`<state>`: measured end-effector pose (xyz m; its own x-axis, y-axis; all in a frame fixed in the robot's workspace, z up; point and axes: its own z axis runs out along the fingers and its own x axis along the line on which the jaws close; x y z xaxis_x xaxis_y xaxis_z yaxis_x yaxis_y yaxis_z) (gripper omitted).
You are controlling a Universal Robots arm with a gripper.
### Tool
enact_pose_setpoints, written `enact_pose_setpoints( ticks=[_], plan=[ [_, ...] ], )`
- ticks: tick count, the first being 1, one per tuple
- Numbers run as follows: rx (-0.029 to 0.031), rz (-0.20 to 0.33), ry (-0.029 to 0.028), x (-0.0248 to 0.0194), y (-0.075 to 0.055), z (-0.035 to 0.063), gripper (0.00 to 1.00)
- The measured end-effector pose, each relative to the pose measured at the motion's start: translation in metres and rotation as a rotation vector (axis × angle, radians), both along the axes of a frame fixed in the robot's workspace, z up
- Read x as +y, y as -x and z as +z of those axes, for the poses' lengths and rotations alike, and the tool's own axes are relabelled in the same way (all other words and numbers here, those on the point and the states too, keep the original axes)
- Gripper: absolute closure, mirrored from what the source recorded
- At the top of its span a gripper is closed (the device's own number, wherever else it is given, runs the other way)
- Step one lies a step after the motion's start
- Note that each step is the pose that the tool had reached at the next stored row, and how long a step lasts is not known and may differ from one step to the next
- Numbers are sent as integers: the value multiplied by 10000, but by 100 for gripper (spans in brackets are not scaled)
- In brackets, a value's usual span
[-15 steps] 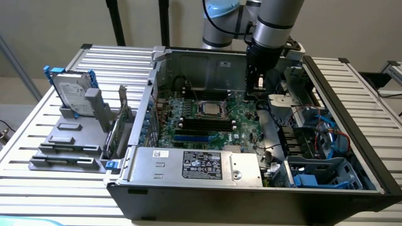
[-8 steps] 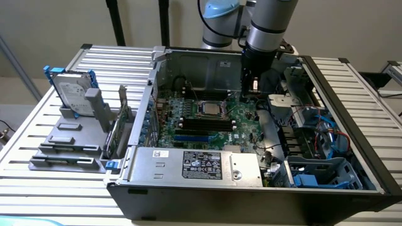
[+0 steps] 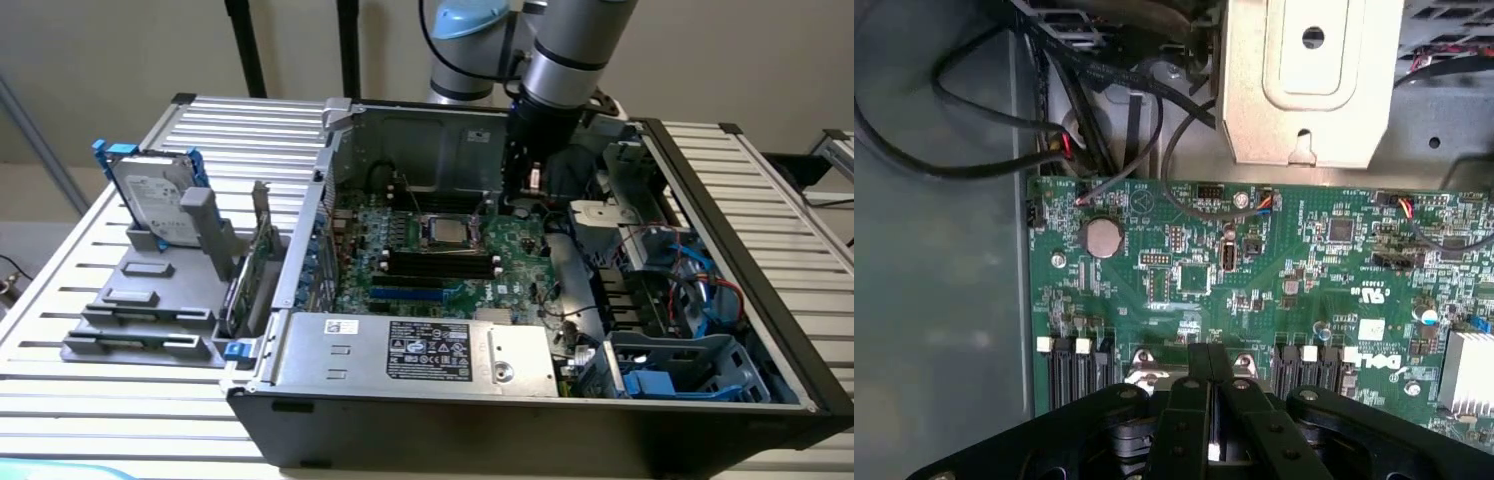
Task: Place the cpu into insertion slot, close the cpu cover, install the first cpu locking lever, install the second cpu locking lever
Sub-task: 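Close the cpu cover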
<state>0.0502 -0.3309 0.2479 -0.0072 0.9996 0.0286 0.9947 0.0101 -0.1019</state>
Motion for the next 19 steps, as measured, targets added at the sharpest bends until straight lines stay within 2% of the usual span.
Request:
enact_pose_setpoints(
  ticks=[6, 11, 14, 19],
  plan=[
    [288, 33, -1, 0, 88, 16, 89],
    [490, 47, 0, 0, 181, 17, 89],
    [560, 53, 0, 0, 259, 18, 89],
    [611, 70, -7, 0, 404, 11, 89]
  ],
)
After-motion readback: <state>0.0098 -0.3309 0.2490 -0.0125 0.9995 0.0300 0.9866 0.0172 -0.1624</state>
